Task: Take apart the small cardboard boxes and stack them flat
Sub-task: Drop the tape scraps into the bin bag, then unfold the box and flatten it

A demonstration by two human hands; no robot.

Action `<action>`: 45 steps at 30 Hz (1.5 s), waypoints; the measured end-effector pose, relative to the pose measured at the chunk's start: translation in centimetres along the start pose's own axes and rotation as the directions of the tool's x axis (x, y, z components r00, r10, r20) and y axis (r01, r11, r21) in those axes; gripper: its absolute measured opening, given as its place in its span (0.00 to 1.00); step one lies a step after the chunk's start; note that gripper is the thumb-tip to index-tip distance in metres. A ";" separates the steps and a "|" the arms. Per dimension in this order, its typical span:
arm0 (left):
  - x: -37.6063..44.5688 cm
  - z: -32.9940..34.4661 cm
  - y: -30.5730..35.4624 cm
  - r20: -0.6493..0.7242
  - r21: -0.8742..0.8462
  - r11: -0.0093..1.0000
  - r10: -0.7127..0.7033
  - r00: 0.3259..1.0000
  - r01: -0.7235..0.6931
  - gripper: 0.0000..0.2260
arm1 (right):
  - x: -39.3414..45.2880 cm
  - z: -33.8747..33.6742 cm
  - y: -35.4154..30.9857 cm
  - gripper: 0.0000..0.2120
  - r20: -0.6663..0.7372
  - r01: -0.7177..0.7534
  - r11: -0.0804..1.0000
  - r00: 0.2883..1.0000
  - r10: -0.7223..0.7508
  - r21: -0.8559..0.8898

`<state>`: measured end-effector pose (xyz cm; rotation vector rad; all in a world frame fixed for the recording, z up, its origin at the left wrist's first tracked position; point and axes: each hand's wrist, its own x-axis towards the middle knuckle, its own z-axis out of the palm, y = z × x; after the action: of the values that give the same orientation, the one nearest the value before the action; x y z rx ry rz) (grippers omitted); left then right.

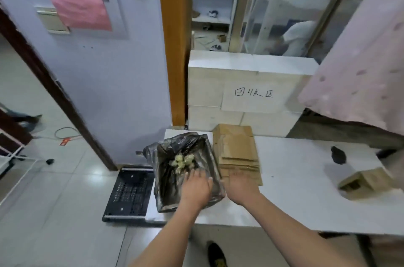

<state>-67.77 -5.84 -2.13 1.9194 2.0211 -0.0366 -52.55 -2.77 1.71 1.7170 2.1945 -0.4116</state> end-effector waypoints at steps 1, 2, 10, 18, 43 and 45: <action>-0.1 0.1 1.5 0.007 -0.003 0.999 0.033 0.999 -0.033 0.21 | -1.1 -0.2 1.4 0.23 0.000 -0.013 1.000 1.000 0.013 -0.022; -0.2 0.1 3.1 0.008 -0.006 0.998 0.068 0.998 -0.068 0.21 | -2.1 -0.3 2.9 0.21 -0.007 -0.043 0.999 0.999 0.043 -0.028; -0.8 0.1 15.5 0.008 0.073 0.948 0.309 0.951 -0.308 0.23 | -7.5 0.2 14.8 0.26 -0.095 -0.243 0.970 0.965 0.244 0.025; 0.6 2.8 31.4 0.046 0.137 0.900 0.411 0.911 -0.413 0.23 | -10.9 2.0 29.9 0.27 -0.128 -0.319 0.938 0.933 0.336 0.140; 12.5 13.5 58.4 0.185 0.198 0.882 0.395 0.900 -0.428 0.20 | -7.5 5.7 61.3 0.22 -0.015 -0.351 0.888 0.928 0.372 0.299; 14.1 14.2 59.2 0.186 0.139 0.907 0.370 0.910 -0.397 0.20 | -5.6 5.1 62.7 0.21 0.015 -0.326 0.908 0.942 0.334 0.262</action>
<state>-7.22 8.88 -6.18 2.3144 1.5518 -0.2631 9.96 4.93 -2.26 2.2007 1.8791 -0.6105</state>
